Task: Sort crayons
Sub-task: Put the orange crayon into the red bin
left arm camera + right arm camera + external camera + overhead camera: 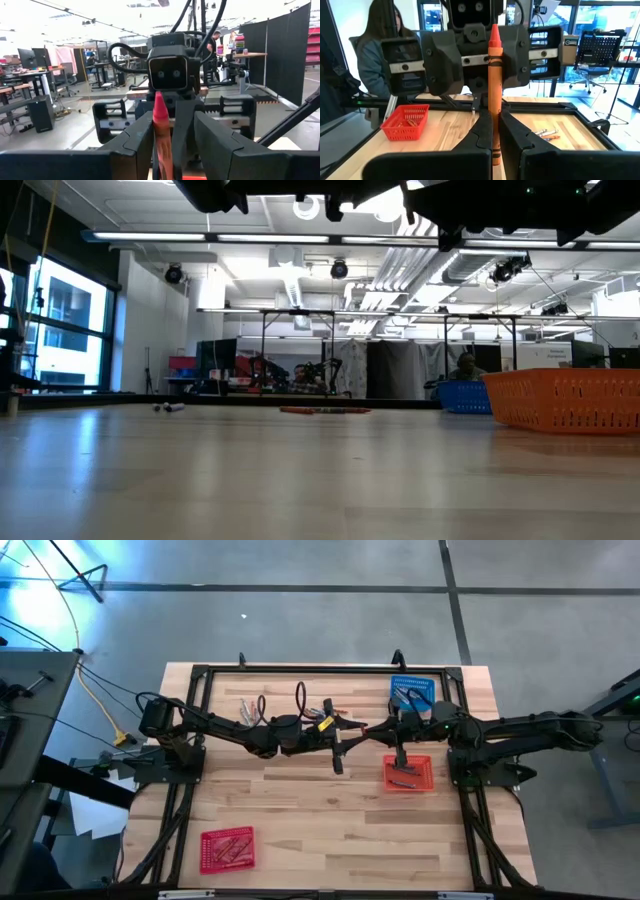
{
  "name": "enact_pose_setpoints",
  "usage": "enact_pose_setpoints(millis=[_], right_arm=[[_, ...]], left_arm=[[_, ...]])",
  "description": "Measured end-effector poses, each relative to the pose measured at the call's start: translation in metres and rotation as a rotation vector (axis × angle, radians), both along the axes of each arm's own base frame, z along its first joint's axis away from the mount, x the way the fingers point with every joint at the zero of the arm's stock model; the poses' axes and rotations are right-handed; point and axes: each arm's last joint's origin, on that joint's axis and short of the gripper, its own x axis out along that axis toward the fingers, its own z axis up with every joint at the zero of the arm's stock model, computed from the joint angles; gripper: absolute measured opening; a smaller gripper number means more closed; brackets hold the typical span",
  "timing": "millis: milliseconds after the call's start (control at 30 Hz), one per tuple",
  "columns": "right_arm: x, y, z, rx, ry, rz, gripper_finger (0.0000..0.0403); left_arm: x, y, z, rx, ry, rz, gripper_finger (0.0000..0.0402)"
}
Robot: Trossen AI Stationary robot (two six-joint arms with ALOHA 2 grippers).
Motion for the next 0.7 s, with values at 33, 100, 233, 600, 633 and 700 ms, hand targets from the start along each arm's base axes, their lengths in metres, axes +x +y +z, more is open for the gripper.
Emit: enact_pose_setpoints(millis=[33,100,233,600,633,700], right_arm=[[0.0020,-0.0002,-0.0014,0.001,0.000,0.000,0.0001],[0.0056,-0.0006,-0.0043,0.010,0.005,0.000,0.0001],[0.0091,-0.0010,-0.0067,0.017,0.004,0.001,0.0001],[0.0094,-0.0011,-0.0048,0.016,-0.006,-0.001,0.0001],[0.0094,-0.0011,-0.0048,0.016,-0.007,0.000,0.0001],[0.0094,-0.0011,-0.0049,0.016,-0.006,0.000,0.0001]], left_arm=[[0.0000,0.0000,0.0000,0.000,0.000,0.000,0.0129],[0.0000,0.0000,0.0000,0.000,0.000,0.000,0.0128],[0.0001,0.0001,-0.0001,-0.003,0.002,0.002,0.0099],[0.0005,0.0057,-0.0012,-0.059,0.011,0.014,0.0007],[0.0005,0.0057,-0.0012,-0.059,0.012,0.014,0.0006],[0.0005,0.0057,-0.0013,-0.059,0.012,0.014,0.0006]])
